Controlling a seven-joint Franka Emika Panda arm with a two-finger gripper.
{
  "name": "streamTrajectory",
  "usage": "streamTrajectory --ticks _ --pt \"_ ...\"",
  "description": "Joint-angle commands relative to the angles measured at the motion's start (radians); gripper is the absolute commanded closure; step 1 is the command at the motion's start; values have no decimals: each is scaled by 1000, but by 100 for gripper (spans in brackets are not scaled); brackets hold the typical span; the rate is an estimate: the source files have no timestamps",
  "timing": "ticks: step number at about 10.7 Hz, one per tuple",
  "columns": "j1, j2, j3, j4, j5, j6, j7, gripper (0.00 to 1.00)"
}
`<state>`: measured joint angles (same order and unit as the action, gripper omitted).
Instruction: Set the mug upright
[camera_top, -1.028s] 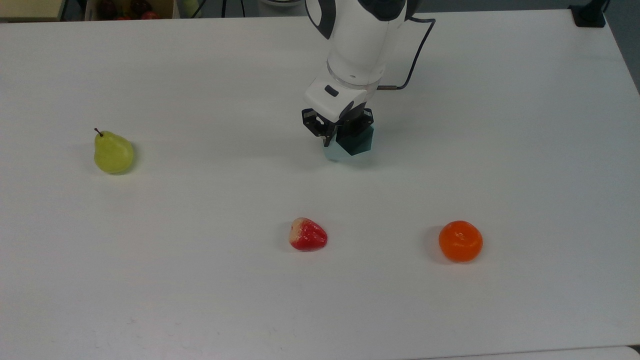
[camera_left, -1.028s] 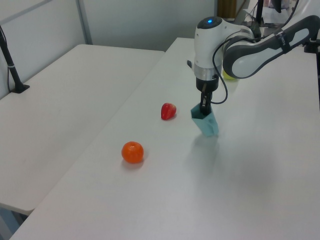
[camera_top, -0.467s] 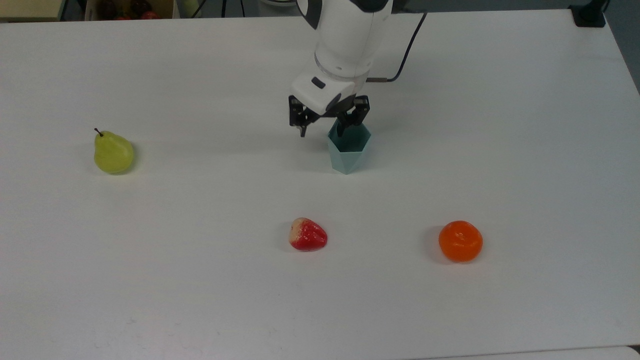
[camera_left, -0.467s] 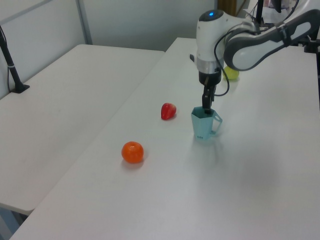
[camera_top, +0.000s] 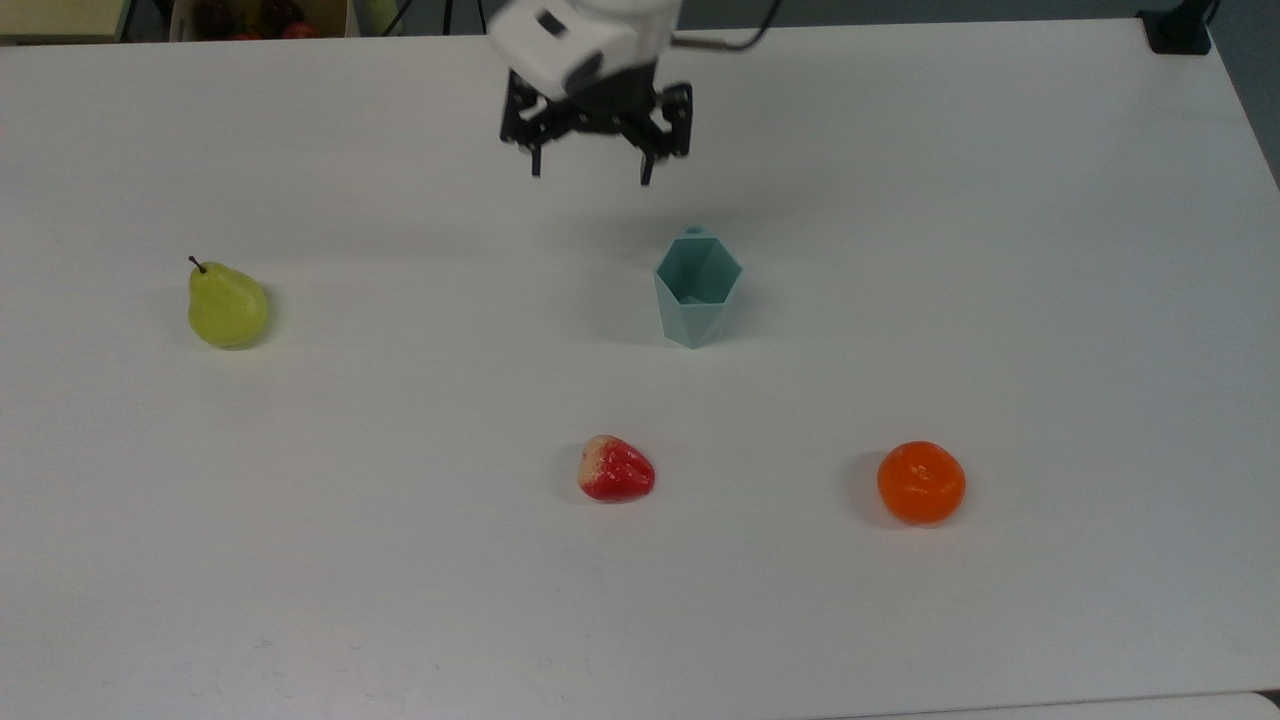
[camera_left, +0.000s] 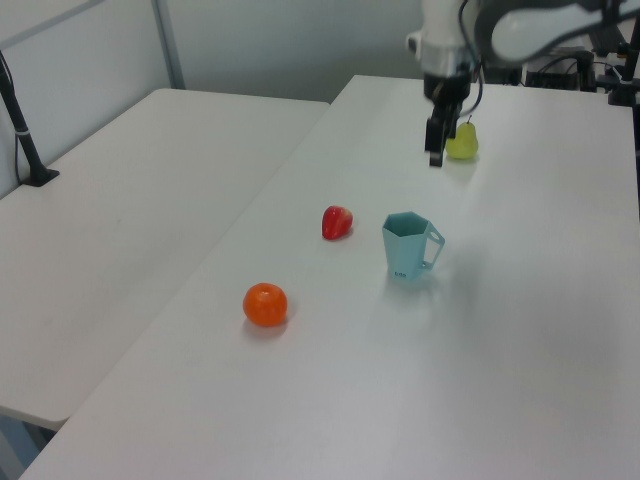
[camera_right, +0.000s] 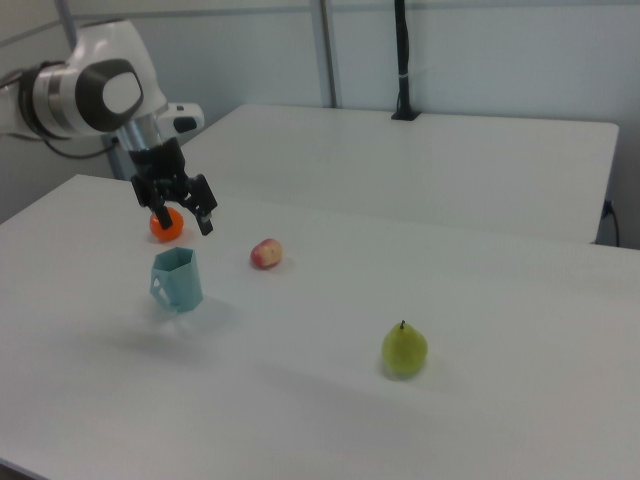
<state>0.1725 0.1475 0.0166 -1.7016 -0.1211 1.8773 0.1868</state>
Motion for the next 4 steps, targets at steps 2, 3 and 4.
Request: streamTrajectory --ticks 2,3,4 --pt "-76 -155 -14 -24 100 -114 -27 0" --pt "-85 -157 -15 -21 100 -136 -27 0" --pt "-85 -157 -15 -4 100 -142 -26 0"
